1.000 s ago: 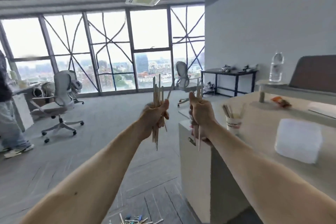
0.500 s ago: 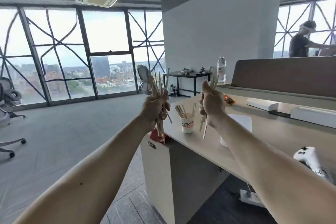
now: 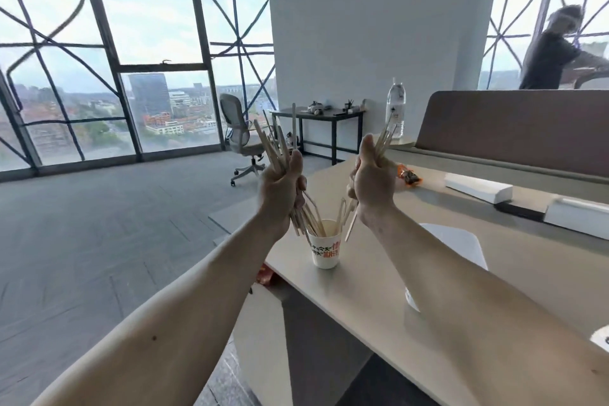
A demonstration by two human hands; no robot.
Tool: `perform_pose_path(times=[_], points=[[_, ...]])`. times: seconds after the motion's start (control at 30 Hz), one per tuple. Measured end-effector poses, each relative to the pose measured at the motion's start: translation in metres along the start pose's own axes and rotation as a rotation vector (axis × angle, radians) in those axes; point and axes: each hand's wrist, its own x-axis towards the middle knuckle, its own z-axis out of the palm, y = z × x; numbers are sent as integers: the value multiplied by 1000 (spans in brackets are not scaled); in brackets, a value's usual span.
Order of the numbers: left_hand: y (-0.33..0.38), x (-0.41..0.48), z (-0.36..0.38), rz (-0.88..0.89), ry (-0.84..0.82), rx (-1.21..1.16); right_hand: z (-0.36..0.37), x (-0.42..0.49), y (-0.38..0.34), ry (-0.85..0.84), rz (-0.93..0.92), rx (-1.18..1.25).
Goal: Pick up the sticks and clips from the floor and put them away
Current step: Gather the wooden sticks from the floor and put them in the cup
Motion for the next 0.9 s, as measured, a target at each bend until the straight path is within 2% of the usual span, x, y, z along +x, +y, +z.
perform_pose_path(times=[0.17,0.4,0.6,0.73,0.9], points=[[-25,40,3,-27,-4,-53,15,39,37,-15,-14,-2],[-52,64,1,-14,-7,24,11,60,66,-66,68,-32],[-58,70,5,8,45,65,13,58,78,-128,12,-139],[-59,70,8,88,57,234,9,55,87,-100,-51,-227],[-68,67,2,81,58,282,4,50,87,-40,-44,-271]])
